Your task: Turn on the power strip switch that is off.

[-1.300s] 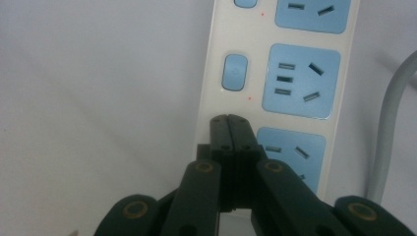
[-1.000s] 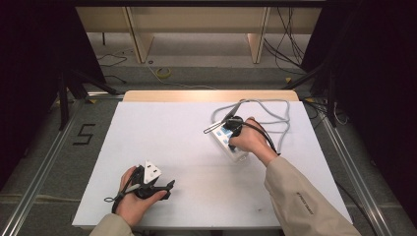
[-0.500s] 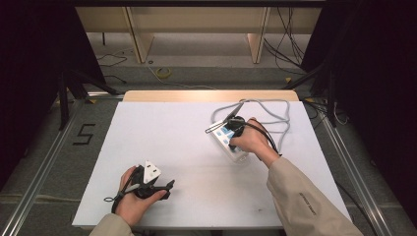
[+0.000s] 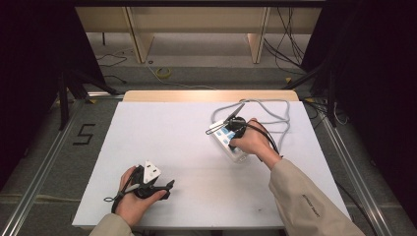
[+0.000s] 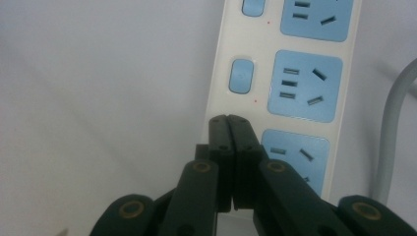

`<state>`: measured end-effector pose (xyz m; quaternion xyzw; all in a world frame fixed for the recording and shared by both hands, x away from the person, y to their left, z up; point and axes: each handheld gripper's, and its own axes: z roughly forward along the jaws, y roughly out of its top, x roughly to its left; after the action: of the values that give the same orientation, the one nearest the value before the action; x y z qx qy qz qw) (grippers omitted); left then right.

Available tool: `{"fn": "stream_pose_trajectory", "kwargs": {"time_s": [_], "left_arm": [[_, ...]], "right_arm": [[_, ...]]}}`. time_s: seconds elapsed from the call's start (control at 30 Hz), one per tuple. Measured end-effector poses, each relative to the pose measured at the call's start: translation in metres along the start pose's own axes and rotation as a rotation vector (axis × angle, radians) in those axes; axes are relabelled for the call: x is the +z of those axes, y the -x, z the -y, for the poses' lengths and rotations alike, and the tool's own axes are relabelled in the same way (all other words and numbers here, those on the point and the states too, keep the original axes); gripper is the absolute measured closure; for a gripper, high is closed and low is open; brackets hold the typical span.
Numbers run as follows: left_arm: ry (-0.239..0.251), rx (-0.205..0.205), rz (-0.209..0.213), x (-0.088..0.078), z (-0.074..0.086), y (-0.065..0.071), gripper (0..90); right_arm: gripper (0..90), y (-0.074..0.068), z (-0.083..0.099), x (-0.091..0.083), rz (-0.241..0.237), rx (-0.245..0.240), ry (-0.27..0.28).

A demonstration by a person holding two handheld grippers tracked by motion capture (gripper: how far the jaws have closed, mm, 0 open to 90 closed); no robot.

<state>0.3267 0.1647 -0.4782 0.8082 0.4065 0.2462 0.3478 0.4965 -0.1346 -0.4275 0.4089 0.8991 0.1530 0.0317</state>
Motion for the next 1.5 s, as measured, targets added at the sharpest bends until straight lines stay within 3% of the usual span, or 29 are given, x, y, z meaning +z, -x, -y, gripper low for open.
{"fn": "stream_pose_trajectory", "kwargs": {"time_s": [0.3,0.57,0.9,1.13,1.5], "left_arm": [[-0.001,0.001,-0.001,0.000,0.000,0.000,20.2],[-0.001,0.001,-0.003,0.000,0.000,0.001,20.2],[-0.007,0.003,-0.004,0.001,0.000,0.001,20.2],[-0.009,0.002,-0.004,0.001,0.001,0.001,20.2],[-0.013,-0.001,-0.006,0.001,0.001,0.000,20.1]], "right_arm": [[85.9,0.001,0.007,-0.009,0.000,-0.003,0.018],[80.1,0.003,0.025,-0.021,-0.023,-0.021,0.057],[70.8,-0.002,0.060,-0.029,-0.028,-0.038,0.108],[63.0,-0.003,0.085,-0.034,-0.046,-0.050,0.173],[58.4,-0.004,0.131,-0.032,-0.059,-0.047,0.231]]}}
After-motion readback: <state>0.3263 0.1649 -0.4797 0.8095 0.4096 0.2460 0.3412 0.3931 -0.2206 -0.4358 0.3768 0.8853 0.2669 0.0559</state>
